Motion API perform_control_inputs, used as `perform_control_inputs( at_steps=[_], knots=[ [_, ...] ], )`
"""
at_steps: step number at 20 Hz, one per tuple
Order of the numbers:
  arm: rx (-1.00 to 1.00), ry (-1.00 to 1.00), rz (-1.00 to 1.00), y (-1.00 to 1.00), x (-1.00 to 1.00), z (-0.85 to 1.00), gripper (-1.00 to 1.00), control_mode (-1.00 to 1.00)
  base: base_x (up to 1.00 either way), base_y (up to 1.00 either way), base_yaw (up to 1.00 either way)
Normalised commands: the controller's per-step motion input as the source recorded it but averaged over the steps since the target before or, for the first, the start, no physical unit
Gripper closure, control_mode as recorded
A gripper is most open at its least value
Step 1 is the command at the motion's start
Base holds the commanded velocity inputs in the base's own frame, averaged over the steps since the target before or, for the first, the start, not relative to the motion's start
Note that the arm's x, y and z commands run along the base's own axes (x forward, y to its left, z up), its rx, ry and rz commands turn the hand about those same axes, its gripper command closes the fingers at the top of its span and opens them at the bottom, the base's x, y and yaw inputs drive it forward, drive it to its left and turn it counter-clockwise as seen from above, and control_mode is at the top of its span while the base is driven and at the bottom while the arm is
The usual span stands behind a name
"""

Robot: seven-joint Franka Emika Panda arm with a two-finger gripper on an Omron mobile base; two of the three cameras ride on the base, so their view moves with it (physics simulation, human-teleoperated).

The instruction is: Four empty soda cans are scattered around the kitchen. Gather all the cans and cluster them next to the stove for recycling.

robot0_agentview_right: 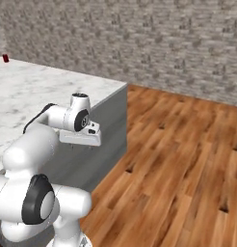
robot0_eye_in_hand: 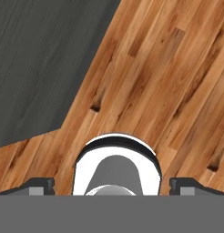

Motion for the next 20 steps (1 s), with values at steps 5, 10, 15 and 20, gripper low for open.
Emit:
perform_control_inputs(
  at_steps=[5, 10, 15, 20],
  knots=[
    [0.00, 0.00, 0.00, 0.00, 0.00, 0.00, -1.00, 1.00, 0.69, 0.00, -0.06],
    [0.00, 0.00, 0.00, 0.00, 0.00, 0.00, -1.00, 1.00, 0.68, 0.00, -0.06],
    [0.00, 0.00, 0.00, 0.00, 0.00, 0.00, -1.00, 1.00, 0.70, 0.00, -0.06],
    [0.00, 0.00, 0.00, 0.00, 0.00, 0.00, -1.00, 1.00, 0.72, 0.00, -0.05]
  ],
)
